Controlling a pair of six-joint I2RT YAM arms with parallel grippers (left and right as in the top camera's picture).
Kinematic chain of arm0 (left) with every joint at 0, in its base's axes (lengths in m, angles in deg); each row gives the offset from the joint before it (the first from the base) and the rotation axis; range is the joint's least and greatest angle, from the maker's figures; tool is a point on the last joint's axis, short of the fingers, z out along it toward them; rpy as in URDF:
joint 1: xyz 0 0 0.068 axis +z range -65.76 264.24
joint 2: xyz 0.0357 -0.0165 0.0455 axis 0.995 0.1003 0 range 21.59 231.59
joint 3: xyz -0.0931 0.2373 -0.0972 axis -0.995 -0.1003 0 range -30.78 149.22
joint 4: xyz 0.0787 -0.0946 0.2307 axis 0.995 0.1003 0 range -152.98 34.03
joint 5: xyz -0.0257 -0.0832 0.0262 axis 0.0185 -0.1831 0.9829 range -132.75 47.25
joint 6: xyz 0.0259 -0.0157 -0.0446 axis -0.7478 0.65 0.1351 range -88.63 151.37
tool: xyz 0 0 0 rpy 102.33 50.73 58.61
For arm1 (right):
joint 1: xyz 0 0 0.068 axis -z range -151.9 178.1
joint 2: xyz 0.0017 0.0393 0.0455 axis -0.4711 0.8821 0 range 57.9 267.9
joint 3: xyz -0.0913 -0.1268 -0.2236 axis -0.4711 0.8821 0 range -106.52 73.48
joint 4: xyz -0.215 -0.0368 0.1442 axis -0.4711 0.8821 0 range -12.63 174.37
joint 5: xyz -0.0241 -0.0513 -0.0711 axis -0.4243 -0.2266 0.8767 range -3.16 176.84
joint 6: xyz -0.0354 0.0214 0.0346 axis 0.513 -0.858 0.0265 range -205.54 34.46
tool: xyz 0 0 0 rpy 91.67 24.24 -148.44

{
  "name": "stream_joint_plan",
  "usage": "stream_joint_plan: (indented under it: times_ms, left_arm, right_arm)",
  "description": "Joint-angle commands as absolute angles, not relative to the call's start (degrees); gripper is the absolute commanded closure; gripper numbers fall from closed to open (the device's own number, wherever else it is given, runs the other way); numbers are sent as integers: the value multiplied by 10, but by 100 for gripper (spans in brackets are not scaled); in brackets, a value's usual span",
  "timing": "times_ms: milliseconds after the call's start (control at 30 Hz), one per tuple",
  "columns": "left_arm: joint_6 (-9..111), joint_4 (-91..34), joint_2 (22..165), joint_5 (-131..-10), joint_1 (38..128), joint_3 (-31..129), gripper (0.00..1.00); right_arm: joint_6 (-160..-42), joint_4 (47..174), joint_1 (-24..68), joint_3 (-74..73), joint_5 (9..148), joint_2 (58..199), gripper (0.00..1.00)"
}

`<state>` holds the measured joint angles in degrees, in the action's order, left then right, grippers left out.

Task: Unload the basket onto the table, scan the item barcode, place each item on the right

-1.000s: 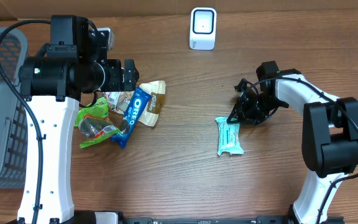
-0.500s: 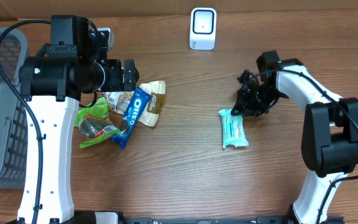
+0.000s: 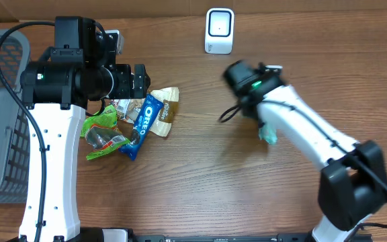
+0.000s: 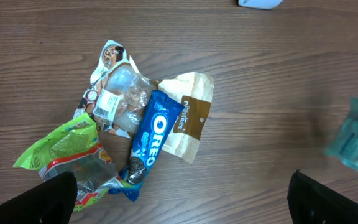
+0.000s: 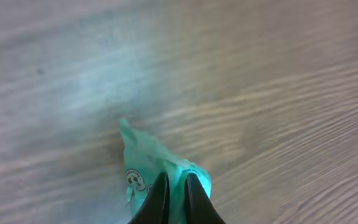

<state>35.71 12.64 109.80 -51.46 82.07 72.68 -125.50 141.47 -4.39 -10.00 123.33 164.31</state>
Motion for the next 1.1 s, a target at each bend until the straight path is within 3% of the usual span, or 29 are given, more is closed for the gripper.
stream_joint_plan:
  times_ms: [0,233,333,467,533,567,633,1067]
  left_arm:
    - [363,126,1100,-512,821,725,0]
    - [363,126,1100,-512,821,725,0]
    - [363,127,1100,-512,821,725,0]
    - [363,126,1100,-512,821,725,0]
    - [363,126,1100,-512,821,725,0]
    - [363,126,1100,-512,821,725,0]
    - [363,126,1100,-512,821,725,0]
    - [363,126,1100,-512,821,725,0]
  right_arm:
    - [-1353,1393,-97,-82,1402,1684,96]
    - [-1381,1384,-165,-82,1507,1771,96]
    - [-1374,1376,-187,-82,1488,1782,96]
    - [-1282,1343,-220,-83,1408,1783,96]
    - [-1216,1328,-236,-83,1350,1783,85]
    - [-1187,1325,-242,-83,1327,1783,65]
    - [-1132,1326,-253,-83,1282,1783,51]
    - [-1107,1413,-218,-175,1086,1751,43]
